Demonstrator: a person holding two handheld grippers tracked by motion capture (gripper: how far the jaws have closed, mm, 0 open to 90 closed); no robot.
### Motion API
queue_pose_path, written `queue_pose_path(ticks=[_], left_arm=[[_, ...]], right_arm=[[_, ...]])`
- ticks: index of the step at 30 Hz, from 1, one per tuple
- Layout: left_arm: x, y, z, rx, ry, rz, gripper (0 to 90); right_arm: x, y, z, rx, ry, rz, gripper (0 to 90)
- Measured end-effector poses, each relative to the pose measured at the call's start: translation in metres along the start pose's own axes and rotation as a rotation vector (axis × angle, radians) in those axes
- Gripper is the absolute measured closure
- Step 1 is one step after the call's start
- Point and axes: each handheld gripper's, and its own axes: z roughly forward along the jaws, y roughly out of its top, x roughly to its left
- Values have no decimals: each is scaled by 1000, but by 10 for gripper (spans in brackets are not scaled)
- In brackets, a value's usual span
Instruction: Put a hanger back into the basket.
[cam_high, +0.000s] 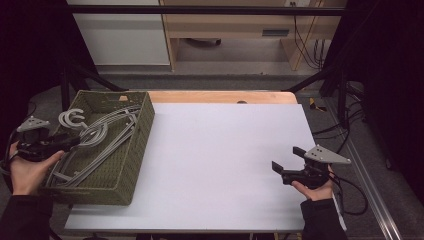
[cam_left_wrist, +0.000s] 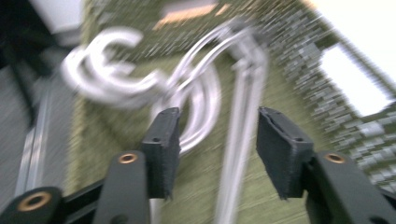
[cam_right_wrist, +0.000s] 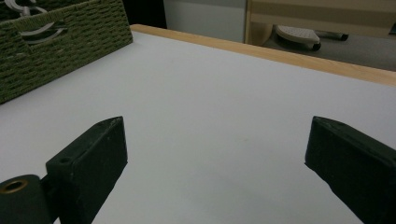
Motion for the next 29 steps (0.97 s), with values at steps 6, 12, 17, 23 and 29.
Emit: queue_pose_path(ticks=[6, 12, 17, 23, 29], left_arm=[[-35, 4, -5, -129, -120, 14, 348], [-73, 2, 3, -211, -218, 35, 242], [-109, -3, 12, -251, -270, 70, 146], [-148, -13, 27, -238, -325, 103, 107], [-164, -24, 36, -207, -307, 123, 106]], right_arm=[[0, 1, -2, -14, -7, 1, 54], [0, 2, -3, -27, -12, 12, 45], [0, 3, -6, -45, -3, 15, 42], [-2, 2, -7, -47, -5, 18, 39], [-1, 1, -7, -48, 7, 21, 33]])
